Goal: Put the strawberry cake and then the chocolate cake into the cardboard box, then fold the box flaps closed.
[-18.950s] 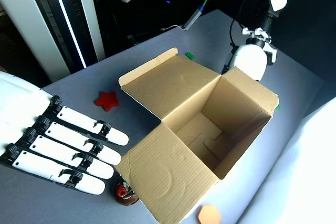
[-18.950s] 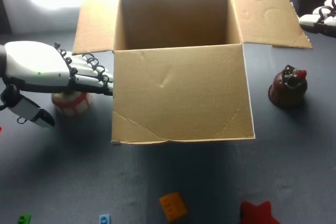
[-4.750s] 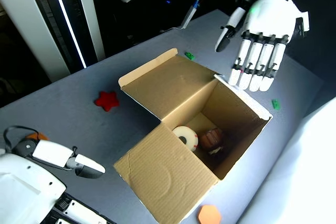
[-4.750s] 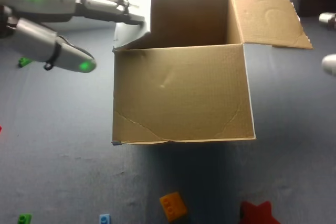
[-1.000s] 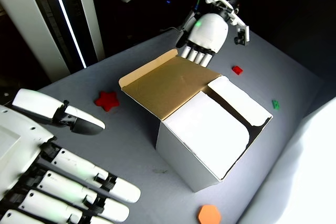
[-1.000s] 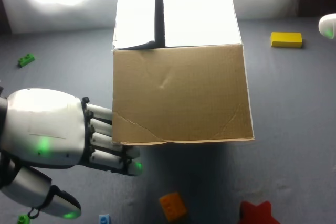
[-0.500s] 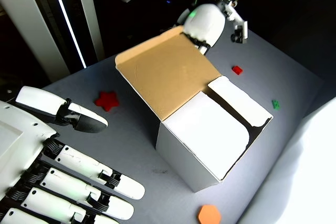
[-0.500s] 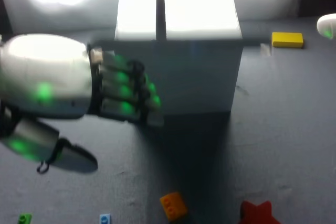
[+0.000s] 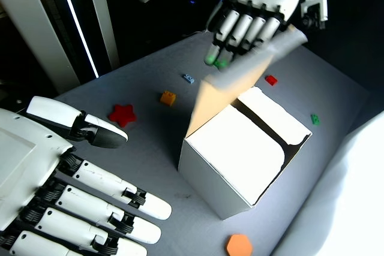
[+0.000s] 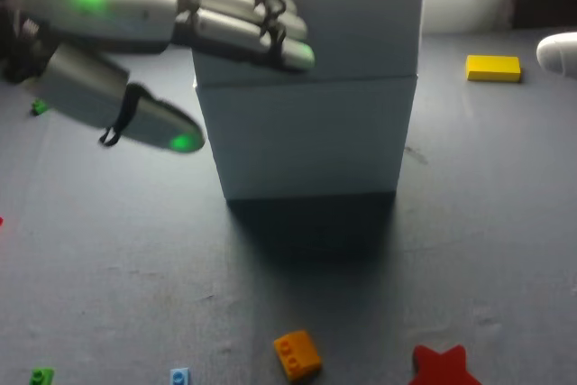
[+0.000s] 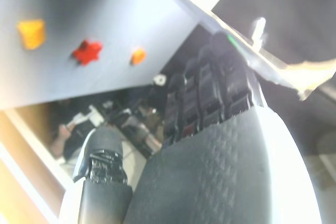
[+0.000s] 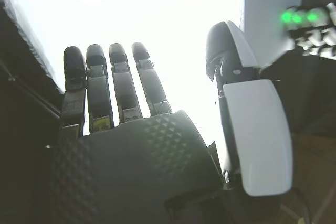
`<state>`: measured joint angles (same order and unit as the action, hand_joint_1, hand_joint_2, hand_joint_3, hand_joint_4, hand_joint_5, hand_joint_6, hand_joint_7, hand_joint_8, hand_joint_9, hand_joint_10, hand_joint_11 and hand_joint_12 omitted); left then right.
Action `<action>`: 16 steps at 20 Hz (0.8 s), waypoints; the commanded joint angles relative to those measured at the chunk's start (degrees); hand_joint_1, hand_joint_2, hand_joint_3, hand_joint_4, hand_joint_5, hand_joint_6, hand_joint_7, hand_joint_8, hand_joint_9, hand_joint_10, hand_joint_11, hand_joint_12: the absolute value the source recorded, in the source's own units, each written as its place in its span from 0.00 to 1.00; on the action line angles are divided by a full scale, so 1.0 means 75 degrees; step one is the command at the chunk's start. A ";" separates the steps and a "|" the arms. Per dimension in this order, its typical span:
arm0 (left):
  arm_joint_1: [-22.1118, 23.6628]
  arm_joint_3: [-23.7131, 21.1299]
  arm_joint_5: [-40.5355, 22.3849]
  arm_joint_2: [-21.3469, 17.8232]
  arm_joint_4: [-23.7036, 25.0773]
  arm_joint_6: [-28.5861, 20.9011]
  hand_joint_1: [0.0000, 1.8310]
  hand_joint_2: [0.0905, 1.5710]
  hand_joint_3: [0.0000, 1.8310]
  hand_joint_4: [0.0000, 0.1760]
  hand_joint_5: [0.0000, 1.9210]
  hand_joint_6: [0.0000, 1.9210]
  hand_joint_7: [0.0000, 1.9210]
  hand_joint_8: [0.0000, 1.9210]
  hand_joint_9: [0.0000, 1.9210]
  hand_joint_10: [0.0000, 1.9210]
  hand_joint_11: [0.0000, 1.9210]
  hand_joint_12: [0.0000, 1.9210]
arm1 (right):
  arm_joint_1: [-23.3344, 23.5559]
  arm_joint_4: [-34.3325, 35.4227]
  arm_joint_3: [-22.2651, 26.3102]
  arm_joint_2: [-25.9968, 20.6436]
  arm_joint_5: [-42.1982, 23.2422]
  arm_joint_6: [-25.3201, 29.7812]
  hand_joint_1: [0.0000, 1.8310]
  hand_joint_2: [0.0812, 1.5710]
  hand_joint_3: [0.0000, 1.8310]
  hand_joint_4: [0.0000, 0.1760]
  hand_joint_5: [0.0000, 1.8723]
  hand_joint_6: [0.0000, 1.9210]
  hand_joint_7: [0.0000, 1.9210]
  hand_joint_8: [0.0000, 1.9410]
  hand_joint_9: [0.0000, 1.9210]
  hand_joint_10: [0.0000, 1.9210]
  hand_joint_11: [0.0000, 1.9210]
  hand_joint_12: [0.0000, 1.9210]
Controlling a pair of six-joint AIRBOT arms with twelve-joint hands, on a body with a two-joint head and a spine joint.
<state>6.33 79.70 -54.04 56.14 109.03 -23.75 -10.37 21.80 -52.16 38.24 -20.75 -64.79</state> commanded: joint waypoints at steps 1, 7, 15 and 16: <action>0.0116 0.0137 0.0063 0.0015 -0.0607 0.0007 0.00 0.83 0.00 0.13 0.06 0.00 0.08 0.00 0.08 0.00 0.00 0.34 | 0.0128 -0.0045 -0.0007 -0.0108 -0.0886 -0.0014 0.13 0.76 0.00 0.00 0.06 0.00 0.08 0.00 0.10 0.00 0.00 0.39; -0.0118 0.1812 0.0008 0.1189 -0.0584 0.0106 0.00 0.83 0.00 0.16 0.06 0.00 0.08 0.00 0.08 0.00 0.00 0.33 | 0.0157 -0.0052 0.0000 -0.0085 -0.0870 -0.0013 0.11 0.77 0.00 0.00 0.07 0.00 0.08 0.00 0.10 0.00 0.00 0.33; -0.1045 0.2534 -0.0068 0.1781 -0.0587 0.0399 0.00 0.83 0.00 0.18 0.06 0.00 0.07 0.00 0.08 0.00 0.00 0.28 | 0.0141 -0.0054 0.0027 -0.0089 -0.0842 -0.0023 0.07 0.78 0.00 0.00 0.06 0.00 0.06 0.00 0.09 0.00 0.00 0.29; -0.1142 0.2521 -0.0049 0.1778 -0.0606 0.0396 0.00 0.83 0.00 0.16 0.05 0.00 0.07 0.00 0.08 0.00 0.00 0.28 | 0.0133 -0.0054 0.0027 -0.0089 -0.0818 -0.0027 0.08 0.78 0.00 0.00 0.05 0.00 0.06 0.00 0.09 0.00 0.00 0.29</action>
<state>-1.96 98.78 -54.04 69.82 105.58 -21.02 -10.15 21.61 -51.83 38.33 -20.64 -65.01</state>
